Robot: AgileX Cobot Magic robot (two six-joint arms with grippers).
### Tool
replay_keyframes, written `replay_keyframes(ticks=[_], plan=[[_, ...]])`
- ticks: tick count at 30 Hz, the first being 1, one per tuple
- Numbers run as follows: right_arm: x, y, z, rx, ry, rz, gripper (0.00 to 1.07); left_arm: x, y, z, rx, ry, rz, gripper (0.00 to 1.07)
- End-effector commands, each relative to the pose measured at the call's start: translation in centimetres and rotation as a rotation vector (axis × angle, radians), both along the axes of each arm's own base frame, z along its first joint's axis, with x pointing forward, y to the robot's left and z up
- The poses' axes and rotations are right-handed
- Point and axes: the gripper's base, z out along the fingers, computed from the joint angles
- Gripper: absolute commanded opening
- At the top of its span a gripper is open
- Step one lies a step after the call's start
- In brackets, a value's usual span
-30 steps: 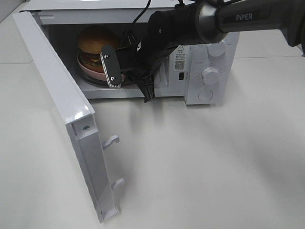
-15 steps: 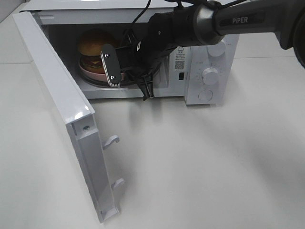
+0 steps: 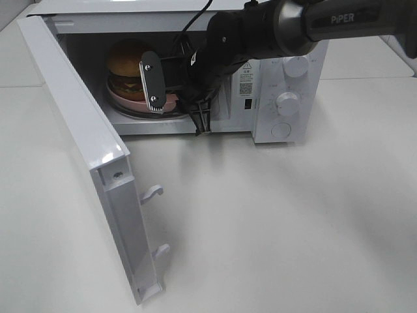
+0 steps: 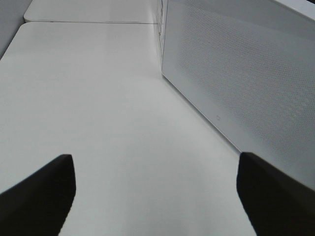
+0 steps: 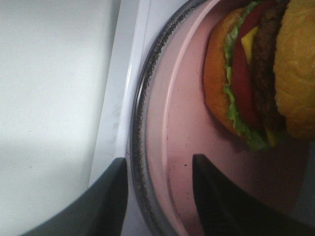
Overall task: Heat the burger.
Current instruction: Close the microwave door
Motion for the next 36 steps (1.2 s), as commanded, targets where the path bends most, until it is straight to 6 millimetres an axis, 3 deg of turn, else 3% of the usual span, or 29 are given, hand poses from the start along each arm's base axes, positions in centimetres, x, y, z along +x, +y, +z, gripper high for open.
replay_keyframes(ticks=[1,10,26,28,31,36], plan=[[-0.9,-0.7,1.0,0.012,-0.008,-0.006,0.44,-0.2,0.0,0.0,0.0,-0.021,0.0,0.82],[-3.1,-1.7,1.5,-0.001,0.006,0.003,0.48,-0.2,0.0,0.0,0.0,-0.021,0.0,0.82],[-7.8,-4.7,3.0,0.015,0.019,-0.014,0.66,-0.2,0.0,0.0,0.0,-0.021,0.0,0.82],[-9.0,-5.6,3.7,0.048,0.035,-0.05,0.68,-0.2,0.0,0.0,0.0,-0.021,0.0,0.82],[-9.2,-5.8,3.9,0.061,0.042,-0.064,0.68,-0.2,0.0,0.0,0.0,-0.021,0.0,0.82],[-11.2,-7.2,5.1,0.234,0.158,-0.267,0.7,-0.2,0.0,0.0,0.0,-0.021,0.0,0.82]])
